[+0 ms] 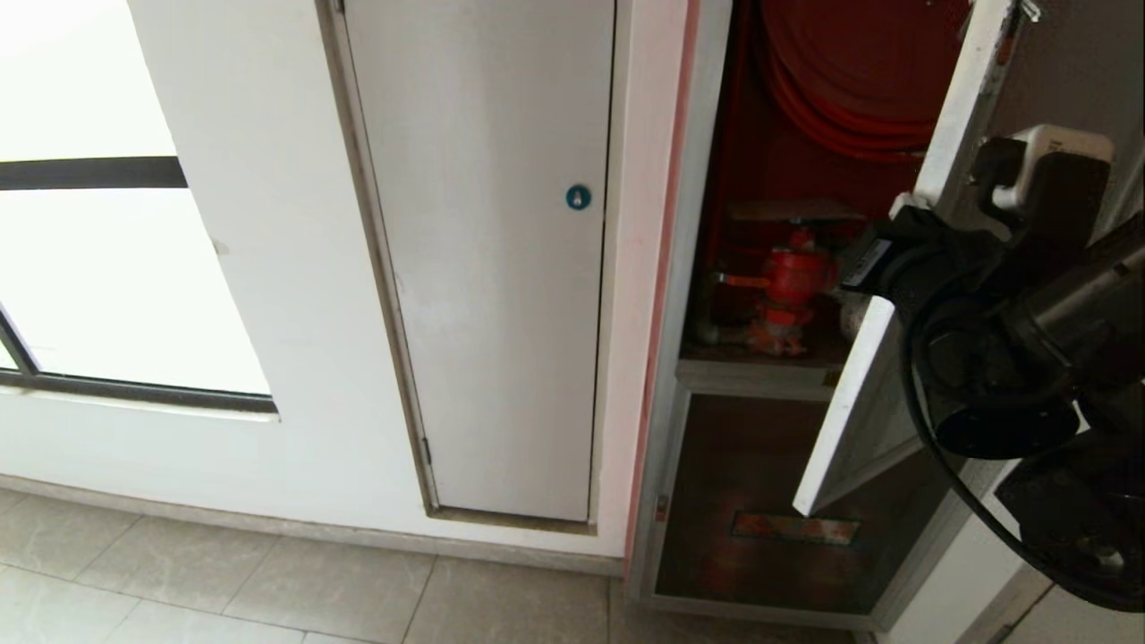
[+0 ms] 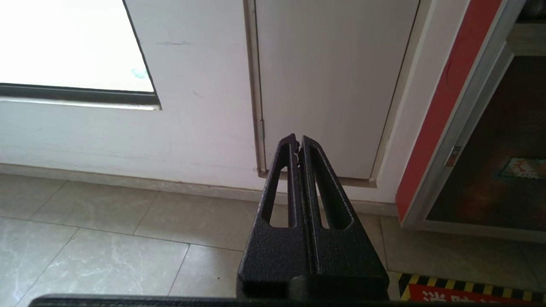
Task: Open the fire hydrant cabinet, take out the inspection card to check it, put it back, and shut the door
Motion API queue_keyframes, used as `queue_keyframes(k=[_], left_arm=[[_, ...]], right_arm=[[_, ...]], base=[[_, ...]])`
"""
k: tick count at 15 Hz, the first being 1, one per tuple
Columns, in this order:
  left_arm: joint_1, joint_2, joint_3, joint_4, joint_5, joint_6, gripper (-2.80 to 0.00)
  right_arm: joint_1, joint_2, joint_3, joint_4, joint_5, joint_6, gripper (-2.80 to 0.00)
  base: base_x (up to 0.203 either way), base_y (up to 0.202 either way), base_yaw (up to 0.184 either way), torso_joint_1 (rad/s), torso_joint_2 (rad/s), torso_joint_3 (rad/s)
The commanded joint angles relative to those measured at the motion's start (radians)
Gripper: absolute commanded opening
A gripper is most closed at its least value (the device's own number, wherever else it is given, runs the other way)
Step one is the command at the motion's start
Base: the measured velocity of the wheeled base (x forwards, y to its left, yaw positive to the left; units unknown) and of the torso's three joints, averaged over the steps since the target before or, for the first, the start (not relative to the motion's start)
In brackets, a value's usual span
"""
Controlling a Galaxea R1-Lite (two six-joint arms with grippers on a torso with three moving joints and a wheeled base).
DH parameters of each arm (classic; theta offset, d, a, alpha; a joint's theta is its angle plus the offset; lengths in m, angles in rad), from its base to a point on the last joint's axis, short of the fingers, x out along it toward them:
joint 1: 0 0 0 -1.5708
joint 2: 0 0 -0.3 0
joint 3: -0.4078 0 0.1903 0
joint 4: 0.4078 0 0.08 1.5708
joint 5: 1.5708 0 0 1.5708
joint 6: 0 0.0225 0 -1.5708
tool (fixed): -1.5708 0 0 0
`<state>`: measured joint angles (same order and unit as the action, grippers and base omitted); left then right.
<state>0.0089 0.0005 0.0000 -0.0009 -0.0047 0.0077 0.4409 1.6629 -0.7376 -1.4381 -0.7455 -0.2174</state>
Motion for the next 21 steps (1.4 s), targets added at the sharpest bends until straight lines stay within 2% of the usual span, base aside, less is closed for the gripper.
queue_keyframes(k=[1,14,21], left_arm=[[0.0,0.001,0.002,-0.001,0.0,0.001,-2.8],[0.0,0.001,0.002,-0.001,0.0,0.0,-2.8],[0.0,0.001,0.002,-0.001,0.0,0.0,-2.8]], right_arm=[[-0.005,-0.057,0.028,-0.005,-0.006,-0.002,-2.8],[-0.038,-0.316,0.201,0.064,-0.006,-0.001,-2.8],[-0.114,-0.372,0.242,0.091,-0.005,0.003,-2.8]], base=[[0.0,0.0,0.0,0.0,0.0,0.0],[0.0,0.0,0.0,0.0,0.0,0.0],[0.0,0.0,0.0,0.0,0.0,0.0]])
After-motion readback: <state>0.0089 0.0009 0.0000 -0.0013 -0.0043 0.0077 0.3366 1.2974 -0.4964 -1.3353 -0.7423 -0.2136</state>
